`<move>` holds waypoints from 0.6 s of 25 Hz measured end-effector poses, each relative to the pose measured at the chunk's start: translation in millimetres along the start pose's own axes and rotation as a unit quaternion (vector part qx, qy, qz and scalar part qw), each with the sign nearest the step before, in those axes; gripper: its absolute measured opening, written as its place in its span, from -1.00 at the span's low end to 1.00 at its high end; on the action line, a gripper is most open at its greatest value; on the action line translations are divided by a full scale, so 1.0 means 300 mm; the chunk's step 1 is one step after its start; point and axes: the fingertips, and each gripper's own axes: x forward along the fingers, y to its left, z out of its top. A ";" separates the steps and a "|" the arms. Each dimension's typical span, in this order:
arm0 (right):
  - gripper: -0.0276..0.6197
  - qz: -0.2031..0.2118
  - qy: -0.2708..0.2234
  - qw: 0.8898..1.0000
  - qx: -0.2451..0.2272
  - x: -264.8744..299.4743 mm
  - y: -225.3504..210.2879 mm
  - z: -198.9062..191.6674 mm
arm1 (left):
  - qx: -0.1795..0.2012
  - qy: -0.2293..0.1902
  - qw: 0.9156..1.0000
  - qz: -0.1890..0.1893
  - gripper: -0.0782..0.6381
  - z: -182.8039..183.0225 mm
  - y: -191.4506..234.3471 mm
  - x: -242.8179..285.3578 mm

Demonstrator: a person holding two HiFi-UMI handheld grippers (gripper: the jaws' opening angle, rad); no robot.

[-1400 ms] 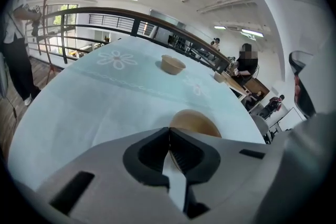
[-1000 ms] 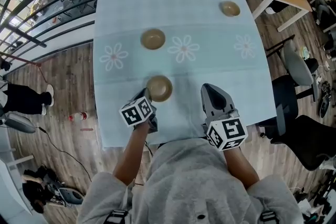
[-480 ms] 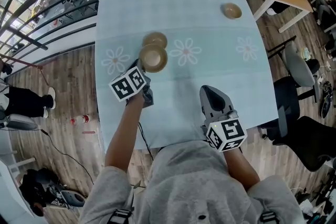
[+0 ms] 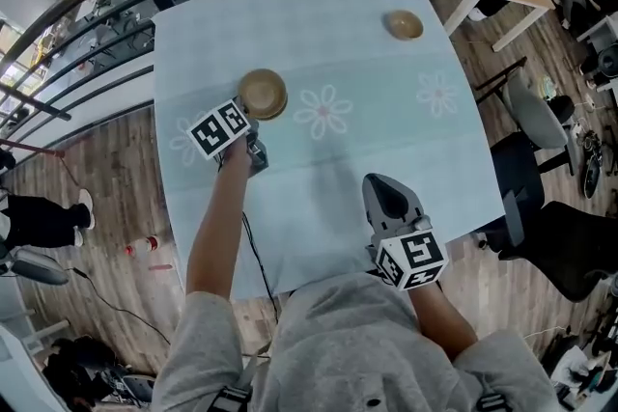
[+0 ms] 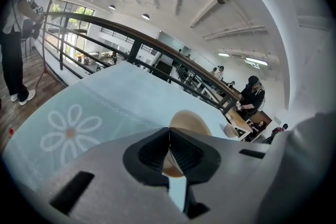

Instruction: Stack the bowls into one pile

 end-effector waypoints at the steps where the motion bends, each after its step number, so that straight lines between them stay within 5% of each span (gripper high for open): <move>1: -0.83 -0.003 0.002 1.000 0.001 0.000 -0.005 -0.006 | -0.001 0.004 1.000 0.002 -0.71 -0.006 0.005 0.020; 15: -0.83 -0.011 0.017 1.000 -0.007 0.045 -0.024 -0.017 | 0.002 0.053 0.998 0.027 -0.71 -0.103 0.082 0.139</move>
